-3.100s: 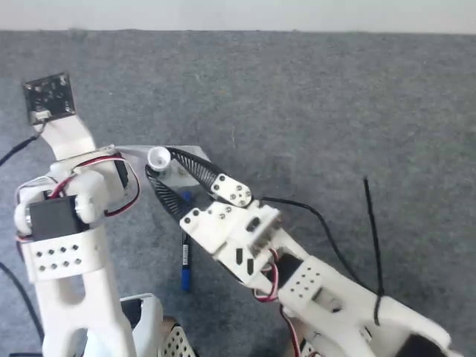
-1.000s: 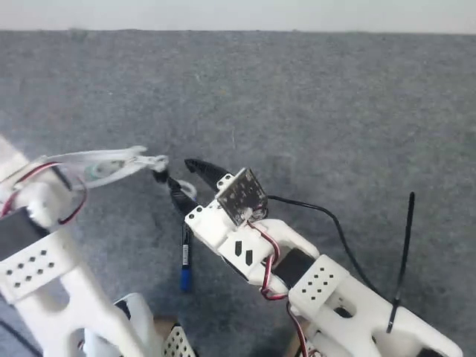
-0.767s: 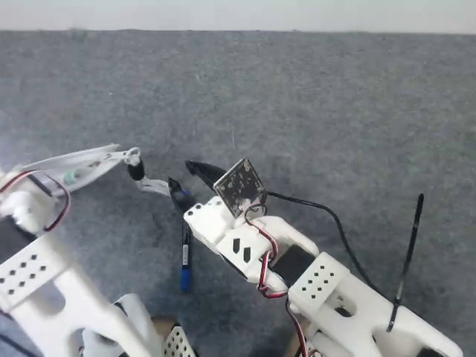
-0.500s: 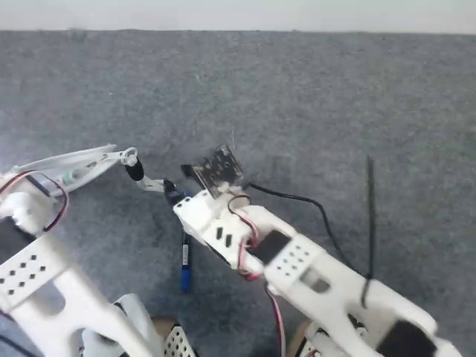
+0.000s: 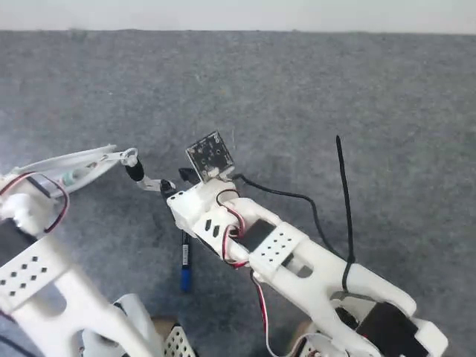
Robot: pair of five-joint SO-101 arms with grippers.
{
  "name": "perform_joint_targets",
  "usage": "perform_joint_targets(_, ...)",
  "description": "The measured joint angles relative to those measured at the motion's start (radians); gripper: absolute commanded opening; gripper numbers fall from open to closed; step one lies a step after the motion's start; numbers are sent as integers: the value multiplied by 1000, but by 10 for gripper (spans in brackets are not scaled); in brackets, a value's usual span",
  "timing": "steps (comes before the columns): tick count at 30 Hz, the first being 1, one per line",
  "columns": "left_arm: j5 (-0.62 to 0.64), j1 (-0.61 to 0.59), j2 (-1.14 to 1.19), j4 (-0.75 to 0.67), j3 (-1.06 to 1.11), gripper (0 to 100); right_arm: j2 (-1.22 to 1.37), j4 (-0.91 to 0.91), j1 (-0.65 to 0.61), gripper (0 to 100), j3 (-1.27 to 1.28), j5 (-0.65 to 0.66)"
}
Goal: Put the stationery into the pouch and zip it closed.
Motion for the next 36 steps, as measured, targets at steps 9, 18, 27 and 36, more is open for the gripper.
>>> perform_joint_targets(9,0,0,-2,0,2,10,224,364,0,128,-298,-173)
perform_joint_targets(18,0,0,-2,0,2,10,425,539,0,129,-500,-262)
perform_joint_targets(27,0,0,-2,0,2,10,586,703,0,128,-674,-301)
perform_joint_targets(36,0,0,-2,0,2,10,755,838,0,128,-841,-305)
